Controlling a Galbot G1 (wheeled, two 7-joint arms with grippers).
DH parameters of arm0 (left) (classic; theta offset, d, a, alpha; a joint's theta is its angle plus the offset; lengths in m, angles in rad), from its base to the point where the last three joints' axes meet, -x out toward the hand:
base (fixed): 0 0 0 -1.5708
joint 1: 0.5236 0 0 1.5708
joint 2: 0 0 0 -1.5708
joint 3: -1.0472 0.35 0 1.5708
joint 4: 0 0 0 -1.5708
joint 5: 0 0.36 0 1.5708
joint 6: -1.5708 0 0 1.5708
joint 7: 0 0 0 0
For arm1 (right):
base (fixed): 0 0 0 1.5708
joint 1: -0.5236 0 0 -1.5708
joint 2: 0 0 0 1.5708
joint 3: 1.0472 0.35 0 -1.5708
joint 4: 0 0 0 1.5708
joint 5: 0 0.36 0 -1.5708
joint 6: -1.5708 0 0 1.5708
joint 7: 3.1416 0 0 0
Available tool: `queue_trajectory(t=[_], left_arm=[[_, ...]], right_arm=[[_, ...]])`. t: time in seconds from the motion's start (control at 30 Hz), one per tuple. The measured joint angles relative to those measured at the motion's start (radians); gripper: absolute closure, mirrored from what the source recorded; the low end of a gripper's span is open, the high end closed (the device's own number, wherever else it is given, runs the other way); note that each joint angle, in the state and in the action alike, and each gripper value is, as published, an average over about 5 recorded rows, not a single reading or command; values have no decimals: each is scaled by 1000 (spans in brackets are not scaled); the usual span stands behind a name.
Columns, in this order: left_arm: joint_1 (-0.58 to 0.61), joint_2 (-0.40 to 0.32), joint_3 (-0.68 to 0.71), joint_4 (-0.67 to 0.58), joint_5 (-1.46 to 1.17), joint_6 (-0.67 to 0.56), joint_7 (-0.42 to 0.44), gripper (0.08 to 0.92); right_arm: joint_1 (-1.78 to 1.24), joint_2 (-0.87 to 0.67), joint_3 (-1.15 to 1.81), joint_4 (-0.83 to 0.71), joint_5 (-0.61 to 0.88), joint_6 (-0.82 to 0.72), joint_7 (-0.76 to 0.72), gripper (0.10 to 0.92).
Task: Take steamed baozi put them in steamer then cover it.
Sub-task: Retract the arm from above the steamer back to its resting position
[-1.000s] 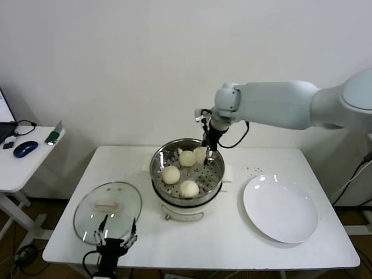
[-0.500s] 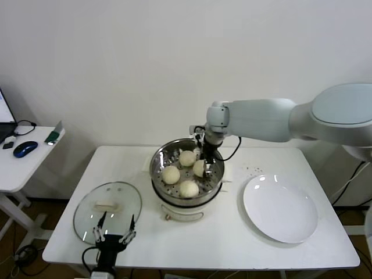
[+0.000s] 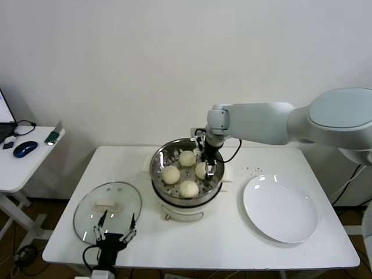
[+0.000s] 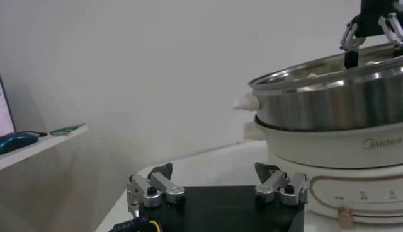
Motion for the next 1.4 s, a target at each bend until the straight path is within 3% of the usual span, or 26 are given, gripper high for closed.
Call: queue_trajectory(t=[0.47,0.8,1.17,1.4], left_arm=[[3,11,1,-15,3,1,0,177],[-10,19,-19,-15,11,14,-20,177],[-19,24,-29,-29,69,32,-37,177],[-18,26,-38,-43,130,41,-45,177]], right_arm=[[82,-124,59,64,59,45,20,203],[49,-340,178,146,69,218,193,203],[-298,-603,603,249,14,398,429,203],[-644,-687,997,317,-22,474,551,203]])
